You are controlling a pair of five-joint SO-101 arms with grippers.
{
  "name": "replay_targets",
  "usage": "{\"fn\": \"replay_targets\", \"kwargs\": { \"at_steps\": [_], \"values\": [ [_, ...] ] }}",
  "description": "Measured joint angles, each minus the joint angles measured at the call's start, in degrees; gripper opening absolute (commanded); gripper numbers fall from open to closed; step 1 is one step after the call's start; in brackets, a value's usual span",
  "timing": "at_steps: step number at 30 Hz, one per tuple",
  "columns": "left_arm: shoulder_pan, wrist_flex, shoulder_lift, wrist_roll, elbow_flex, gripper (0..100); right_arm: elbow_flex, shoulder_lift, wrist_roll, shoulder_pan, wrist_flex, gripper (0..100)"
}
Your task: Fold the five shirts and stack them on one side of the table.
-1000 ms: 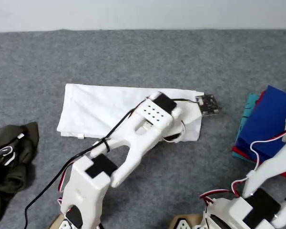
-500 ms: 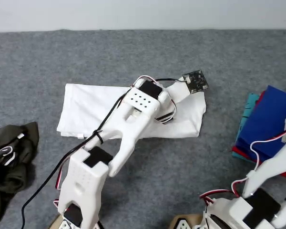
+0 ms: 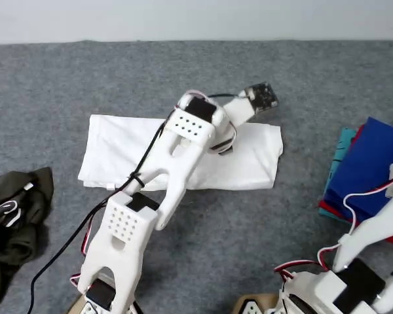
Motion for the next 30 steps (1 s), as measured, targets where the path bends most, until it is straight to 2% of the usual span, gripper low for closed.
{"fn": "replay_targets", "kwargs": {
  "at_steps": [7,13,16,19,23,30],
  "values": [
    [-0.4,4.8,6.2,0.0,-6.7,19,0.0,0.0,0.0,0.0,0.0,1.5],
    [0.6,16.6,6.2,0.7,-18.8,19,0.0,0.0,0.0,0.0,0.2,1.5],
    [2.8,18.4,3.7,3.7,-20.4,19,0.0,0.0,0.0,0.0,0.2,1.5],
    [4.8,18.5,-1.1,4.5,-16.2,18,0.0,0.0,0.0,0.0,0.2,1.5],
    [7.6,18.5,-6.9,4.7,-2.8,12,0.0,0.0,0.0,0.0,0.2,1.5],
    [2.2,18.5,-9.5,3.3,12.4,6,0.0,0.0,0.0,0.0,0.2,1.5]
  ]
}}
